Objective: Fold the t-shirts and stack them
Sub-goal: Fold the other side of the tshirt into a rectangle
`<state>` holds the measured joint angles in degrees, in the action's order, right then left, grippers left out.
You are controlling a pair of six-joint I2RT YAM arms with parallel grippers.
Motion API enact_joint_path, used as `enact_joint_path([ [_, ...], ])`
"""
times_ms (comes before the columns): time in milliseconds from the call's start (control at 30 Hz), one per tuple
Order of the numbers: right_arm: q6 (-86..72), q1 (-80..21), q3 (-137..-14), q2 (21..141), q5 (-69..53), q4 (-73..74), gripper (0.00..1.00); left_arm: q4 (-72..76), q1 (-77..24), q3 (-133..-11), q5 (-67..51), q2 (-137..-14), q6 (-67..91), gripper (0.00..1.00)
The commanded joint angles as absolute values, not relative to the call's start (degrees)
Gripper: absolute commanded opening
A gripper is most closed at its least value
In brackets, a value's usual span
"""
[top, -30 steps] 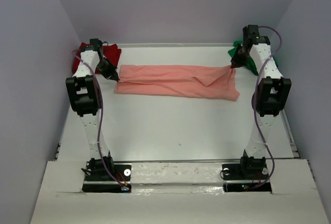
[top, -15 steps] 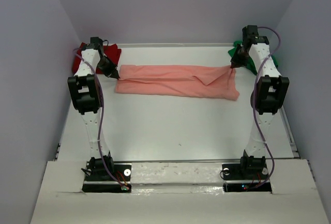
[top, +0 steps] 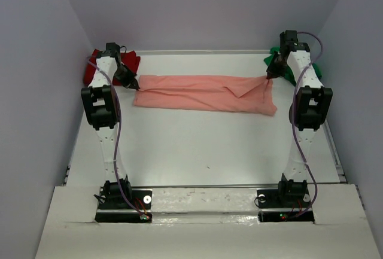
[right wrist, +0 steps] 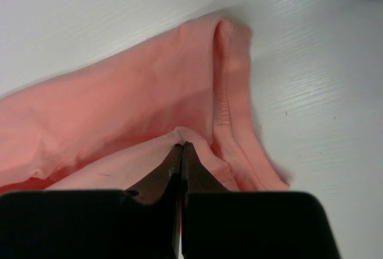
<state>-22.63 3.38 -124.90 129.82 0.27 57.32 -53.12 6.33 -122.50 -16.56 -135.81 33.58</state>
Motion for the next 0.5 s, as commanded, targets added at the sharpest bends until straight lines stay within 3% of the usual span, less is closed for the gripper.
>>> enact_joint_path([
  [0, -21.36, 4.13, -127.62, 130.87, 1.58, 53.44, 0.0, -51.77, 6.24, -126.47, -17.31, -136.58, 34.8, 0.0],
  [267, -21.18, 4.13, -124.72, 131.75, 2.28, 47.73, 0.0, -47.55, 5.71, -125.51, -16.61, -136.41, 35.95, 0.0],
  [467, -21.18, 4.13, -122.52, 131.22, 2.72, 42.46, 0.0, -43.33, 5.54, -122.17, -16.88, -135.09, 36.04, 0.09],
])
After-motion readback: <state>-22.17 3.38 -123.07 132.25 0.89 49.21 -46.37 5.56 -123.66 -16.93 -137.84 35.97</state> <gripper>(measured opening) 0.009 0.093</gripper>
